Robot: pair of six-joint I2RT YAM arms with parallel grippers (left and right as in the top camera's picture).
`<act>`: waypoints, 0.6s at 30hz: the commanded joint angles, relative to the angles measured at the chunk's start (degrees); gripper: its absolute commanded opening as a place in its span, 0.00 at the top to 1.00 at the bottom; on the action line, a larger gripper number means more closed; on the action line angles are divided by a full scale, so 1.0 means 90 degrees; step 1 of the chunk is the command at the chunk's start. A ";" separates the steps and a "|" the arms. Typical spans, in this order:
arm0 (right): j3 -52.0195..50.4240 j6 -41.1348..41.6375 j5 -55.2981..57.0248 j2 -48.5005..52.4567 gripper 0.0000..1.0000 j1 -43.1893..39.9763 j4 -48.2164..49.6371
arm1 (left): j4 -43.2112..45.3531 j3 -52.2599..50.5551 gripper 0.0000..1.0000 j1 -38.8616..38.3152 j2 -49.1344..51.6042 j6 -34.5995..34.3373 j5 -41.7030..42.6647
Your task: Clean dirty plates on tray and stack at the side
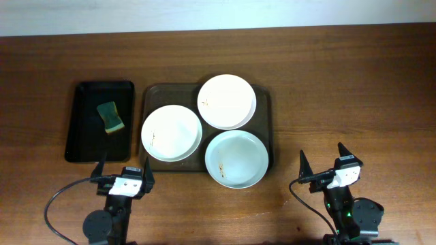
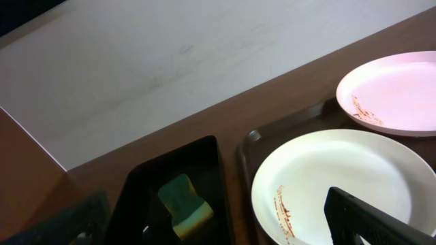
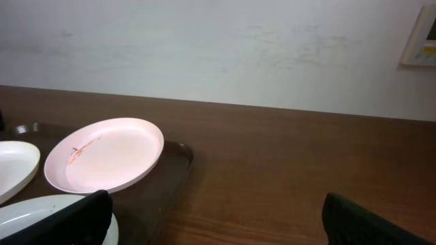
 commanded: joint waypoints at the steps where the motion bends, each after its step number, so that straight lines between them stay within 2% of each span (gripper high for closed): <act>1: -0.0041 0.0044 0.0058 -0.0017 0.02 0.0034 0.0022 | 0.0005 -0.0039 0.01 0.0032 -0.0049 0.0058 -0.0051; 13: -0.0041 0.0175 -0.0017 -0.0017 0.02 0.0034 -0.0027 | 0.0007 -0.0039 0.01 0.0032 -0.0049 0.0056 -0.0041; 18: -0.0029 0.0253 0.0053 -0.0017 0.02 0.0034 -0.0029 | 0.0019 -0.0036 0.01 0.0032 -0.0051 0.0053 0.0364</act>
